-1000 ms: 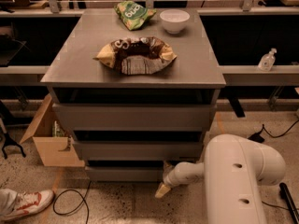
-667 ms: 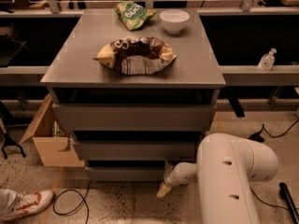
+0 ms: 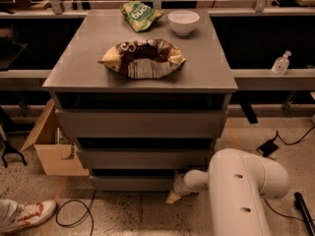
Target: Open bottom drawer
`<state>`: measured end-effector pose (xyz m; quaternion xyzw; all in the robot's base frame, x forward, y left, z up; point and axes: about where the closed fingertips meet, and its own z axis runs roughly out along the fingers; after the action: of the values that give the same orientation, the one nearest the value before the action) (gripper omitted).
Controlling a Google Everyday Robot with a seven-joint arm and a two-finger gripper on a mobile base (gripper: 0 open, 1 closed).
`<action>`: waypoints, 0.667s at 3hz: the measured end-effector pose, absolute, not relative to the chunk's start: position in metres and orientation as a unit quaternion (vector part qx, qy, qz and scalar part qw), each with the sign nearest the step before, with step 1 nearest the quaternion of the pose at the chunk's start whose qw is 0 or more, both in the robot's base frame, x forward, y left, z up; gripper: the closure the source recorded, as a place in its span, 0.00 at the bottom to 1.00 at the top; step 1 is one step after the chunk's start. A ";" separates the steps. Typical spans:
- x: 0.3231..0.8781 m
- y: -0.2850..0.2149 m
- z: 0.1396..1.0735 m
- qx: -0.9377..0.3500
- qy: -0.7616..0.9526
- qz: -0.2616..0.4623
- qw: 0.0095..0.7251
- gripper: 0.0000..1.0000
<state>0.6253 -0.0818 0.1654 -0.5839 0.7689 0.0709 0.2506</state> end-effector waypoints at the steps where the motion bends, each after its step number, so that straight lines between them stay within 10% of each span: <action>1: 0.626 -0.084 0.161 -0.582 0.770 0.087 0.244 0.42; 2: 0.626 -0.084 0.169 -0.582 0.771 0.087 0.244 0.74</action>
Offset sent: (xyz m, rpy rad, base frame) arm -0.0535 -0.0228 0.0258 0.0606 0.1589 0.0070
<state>0.6261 -0.0839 0.1686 -0.5823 0.7706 0.0869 0.2442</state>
